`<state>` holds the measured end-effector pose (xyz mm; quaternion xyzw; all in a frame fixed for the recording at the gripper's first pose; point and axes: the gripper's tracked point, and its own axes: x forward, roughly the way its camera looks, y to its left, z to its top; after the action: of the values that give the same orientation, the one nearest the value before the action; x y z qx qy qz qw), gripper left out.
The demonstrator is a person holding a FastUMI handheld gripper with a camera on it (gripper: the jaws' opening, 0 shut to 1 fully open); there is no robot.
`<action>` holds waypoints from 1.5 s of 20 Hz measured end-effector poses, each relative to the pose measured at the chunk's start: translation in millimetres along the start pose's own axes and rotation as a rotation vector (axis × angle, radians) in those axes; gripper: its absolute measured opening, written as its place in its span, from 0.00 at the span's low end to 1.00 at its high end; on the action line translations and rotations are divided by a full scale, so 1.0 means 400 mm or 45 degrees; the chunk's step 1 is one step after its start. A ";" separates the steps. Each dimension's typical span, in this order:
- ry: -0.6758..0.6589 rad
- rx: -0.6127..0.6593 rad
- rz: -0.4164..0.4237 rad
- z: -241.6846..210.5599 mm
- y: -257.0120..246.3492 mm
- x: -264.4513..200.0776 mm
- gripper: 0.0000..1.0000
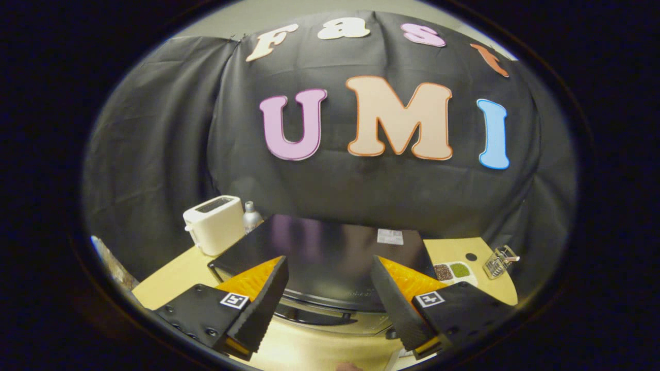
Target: Open the toaster oven, put the food inside, and close the toaster oven door.
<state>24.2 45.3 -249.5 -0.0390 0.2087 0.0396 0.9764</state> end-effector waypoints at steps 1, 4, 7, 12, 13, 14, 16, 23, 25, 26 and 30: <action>0.010 -0.009 0.004 -0.019 0.009 0.005 1.00; 0.097 -0.021 0.012 -0.095 0.025 0.017 1.00; 0.101 0.019 0.027 -0.114 0.030 0.007 1.00; 0.142 0.053 0.076 -0.144 0.053 -0.062 1.00; 0.177 0.090 0.088 -0.178 0.053 -0.070 0.99; 0.200 0.120 0.101 -0.196 0.056 -0.089 0.99; 0.244 0.105 0.130 -0.226 0.070 -0.120 0.98; 0.476 0.130 0.242 -0.398 0.110 -0.215 0.98; 0.524 0.141 0.260 -0.437 0.117 -0.224 0.98; 0.546 0.144 0.268 -0.451 0.121 -0.226 0.98; 0.647 0.174 0.280 -0.543 0.123 -0.225 0.98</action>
<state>-150.3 68.7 -413.2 0.0410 0.4518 0.1201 0.8830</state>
